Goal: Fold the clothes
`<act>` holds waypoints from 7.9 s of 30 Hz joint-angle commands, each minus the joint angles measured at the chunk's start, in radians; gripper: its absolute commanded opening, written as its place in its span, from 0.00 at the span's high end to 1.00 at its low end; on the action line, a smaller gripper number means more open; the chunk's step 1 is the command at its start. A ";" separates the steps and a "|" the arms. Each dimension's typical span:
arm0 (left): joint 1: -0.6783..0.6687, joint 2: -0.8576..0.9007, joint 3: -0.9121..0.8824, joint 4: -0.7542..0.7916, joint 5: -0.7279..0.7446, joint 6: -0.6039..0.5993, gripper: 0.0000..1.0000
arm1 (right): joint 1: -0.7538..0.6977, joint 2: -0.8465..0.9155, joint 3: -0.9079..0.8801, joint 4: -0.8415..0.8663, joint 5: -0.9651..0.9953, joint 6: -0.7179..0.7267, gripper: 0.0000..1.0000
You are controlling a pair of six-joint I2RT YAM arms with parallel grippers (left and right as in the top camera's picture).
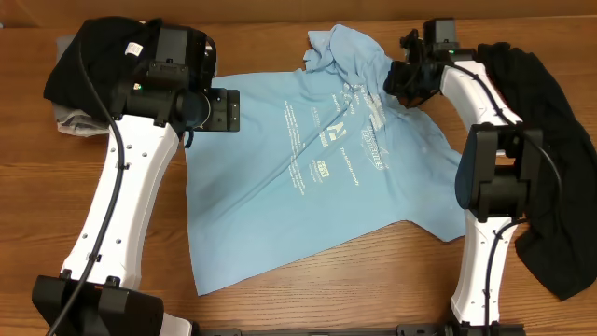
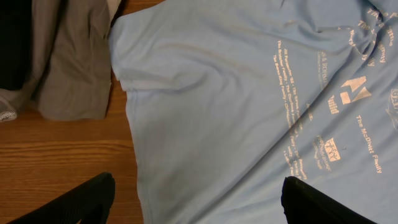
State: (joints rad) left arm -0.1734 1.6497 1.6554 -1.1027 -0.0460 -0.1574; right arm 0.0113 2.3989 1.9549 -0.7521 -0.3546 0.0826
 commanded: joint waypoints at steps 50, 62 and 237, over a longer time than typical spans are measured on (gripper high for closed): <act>0.025 0.240 0.107 0.275 0.125 0.003 0.00 | -0.483 -0.266 0.099 -0.439 -0.028 0.005 0.12; 0.044 0.671 0.569 0.232 0.039 -0.060 0.00 | -0.234 -0.267 0.339 -0.522 0.066 0.001 0.12; 0.029 1.069 1.043 -0.042 -0.005 -0.120 0.96 | 0.054 0.343 0.357 0.415 0.283 -0.033 0.26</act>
State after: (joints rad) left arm -0.1425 2.7068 2.6770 -1.1507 -0.0635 -0.2810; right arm 0.0654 2.7098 2.2925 -0.3519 -0.0898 0.0418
